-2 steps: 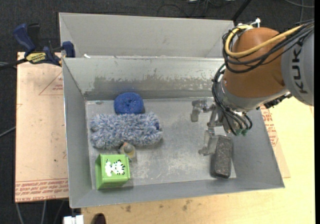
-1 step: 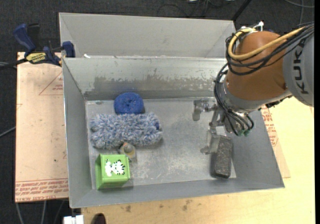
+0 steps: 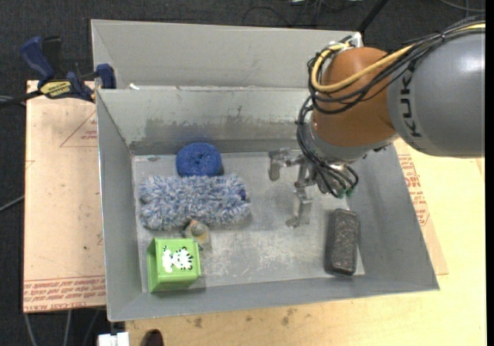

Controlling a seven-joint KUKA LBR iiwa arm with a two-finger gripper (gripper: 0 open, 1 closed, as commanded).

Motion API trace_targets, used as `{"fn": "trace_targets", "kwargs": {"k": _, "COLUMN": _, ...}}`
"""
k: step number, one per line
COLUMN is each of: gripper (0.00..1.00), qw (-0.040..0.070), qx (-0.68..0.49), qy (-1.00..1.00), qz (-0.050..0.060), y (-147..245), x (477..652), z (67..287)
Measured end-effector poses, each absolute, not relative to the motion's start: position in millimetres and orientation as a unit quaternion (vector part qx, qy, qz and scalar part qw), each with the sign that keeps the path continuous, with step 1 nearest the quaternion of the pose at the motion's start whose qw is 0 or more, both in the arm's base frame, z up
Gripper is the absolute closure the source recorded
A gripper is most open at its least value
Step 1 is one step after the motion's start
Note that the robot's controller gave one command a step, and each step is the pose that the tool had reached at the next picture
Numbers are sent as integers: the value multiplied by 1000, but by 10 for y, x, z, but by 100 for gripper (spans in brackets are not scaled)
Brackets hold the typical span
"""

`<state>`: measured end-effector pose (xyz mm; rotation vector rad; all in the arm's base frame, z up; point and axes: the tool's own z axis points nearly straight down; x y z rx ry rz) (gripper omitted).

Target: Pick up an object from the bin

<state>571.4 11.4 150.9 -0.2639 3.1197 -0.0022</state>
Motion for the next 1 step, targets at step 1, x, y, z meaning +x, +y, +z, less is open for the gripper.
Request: {"fn": "trace_targets", "kwargs": {"k": 1, "gripper": 0, "qw": 2, "qx": -104, "qy": 995, "qz": 1, "y": 504, "x": 5652, "z": 1193}}
